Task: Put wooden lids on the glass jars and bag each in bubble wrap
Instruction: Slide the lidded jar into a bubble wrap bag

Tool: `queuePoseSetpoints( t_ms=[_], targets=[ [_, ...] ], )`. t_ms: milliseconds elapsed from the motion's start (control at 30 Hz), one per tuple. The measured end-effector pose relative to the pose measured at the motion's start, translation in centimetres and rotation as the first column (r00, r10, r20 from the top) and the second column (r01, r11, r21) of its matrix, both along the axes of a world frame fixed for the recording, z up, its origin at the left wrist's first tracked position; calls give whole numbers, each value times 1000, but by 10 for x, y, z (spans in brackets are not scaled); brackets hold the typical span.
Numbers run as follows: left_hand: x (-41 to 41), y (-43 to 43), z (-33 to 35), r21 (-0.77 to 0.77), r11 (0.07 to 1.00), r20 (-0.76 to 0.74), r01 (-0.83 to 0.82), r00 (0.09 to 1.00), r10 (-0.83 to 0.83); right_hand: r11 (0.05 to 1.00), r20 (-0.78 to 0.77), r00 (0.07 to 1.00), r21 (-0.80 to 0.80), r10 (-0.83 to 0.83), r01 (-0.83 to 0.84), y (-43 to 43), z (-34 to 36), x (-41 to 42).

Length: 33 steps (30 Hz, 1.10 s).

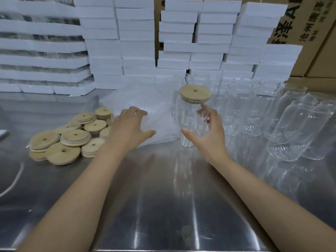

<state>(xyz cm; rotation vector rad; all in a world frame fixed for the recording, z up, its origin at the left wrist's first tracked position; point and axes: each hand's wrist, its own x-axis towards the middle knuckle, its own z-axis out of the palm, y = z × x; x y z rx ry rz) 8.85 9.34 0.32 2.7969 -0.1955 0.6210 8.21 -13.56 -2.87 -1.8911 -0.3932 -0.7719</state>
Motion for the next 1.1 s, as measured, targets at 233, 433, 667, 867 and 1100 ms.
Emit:
queuePoseSetpoints(
  t_ms=[233,433,667,867,1100],
  targets=[
    [-6,1,7,-164,982,88,89,993,-75,996,-15,1000,89,-5,7,1,0,-3],
    [-9,2,9,6,998,73,66,995,-67,997,-20,1000,70,-11,12,1,0,-5],
    [-8,-1,5,-128,979,219,160,967,-129,997,-47,999,73,-5,8,0,0,-4],
    [-10,-4,6,-267,944,240,197,962,-132,996,-40,999,85,-7,10,-1,-3,1],
    [-10,-6,7,-376,905,285,199,954,-91,996,-51,999,84,2,2,-2,-3,1]
  ],
)
